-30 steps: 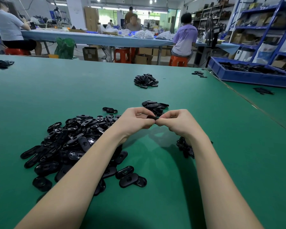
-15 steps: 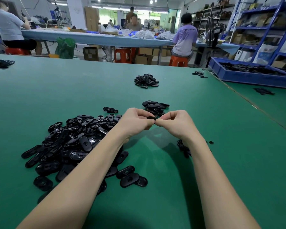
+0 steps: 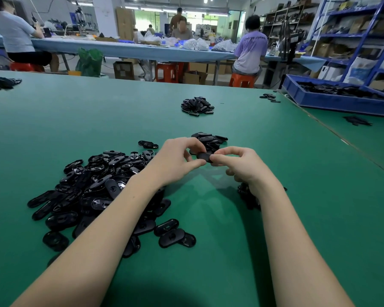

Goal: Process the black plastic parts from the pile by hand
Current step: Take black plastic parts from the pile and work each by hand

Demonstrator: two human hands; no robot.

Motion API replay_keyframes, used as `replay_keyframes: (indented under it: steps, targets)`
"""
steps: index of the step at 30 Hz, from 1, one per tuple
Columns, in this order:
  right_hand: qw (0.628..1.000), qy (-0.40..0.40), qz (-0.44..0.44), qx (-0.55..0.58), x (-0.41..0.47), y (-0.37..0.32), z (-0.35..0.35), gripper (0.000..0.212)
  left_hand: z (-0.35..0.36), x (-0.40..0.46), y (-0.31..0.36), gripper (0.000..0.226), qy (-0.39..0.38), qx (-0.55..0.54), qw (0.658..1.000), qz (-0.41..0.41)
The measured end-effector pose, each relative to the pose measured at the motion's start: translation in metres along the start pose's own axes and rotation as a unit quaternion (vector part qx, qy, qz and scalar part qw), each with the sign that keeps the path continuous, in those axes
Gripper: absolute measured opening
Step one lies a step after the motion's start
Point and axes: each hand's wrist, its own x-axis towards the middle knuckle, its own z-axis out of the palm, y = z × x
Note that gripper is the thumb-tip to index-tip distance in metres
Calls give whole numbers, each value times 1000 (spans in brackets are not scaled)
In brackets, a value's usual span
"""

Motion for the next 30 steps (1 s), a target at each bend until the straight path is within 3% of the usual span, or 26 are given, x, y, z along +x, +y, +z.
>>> replay_keyframes:
  steps: [4, 8, 16, 25, 30]
  targets:
    - [1000, 18, 7, -17, 1, 0, -6, 28, 8, 14, -9, 17, 52, 57, 996, -32]
    - [1000, 0, 12, -24, 0, -1, -8, 23, 20, 48, -6, 21, 75, 51, 990, -109]
    - [998, -38, 6, -49, -4, -5, -8, 23, 34, 100, -7, 17, 50, 50, 978, -196]
    - [996, -56, 5, -71, -7, -7, -10, 19, 18, 67, -11, 18, 78, -12, 979, -190]
    - [992, -75, -9, -98, -6, -7, -5, 15, -17, 24, -8, 11, -1, -53, 983, -176]
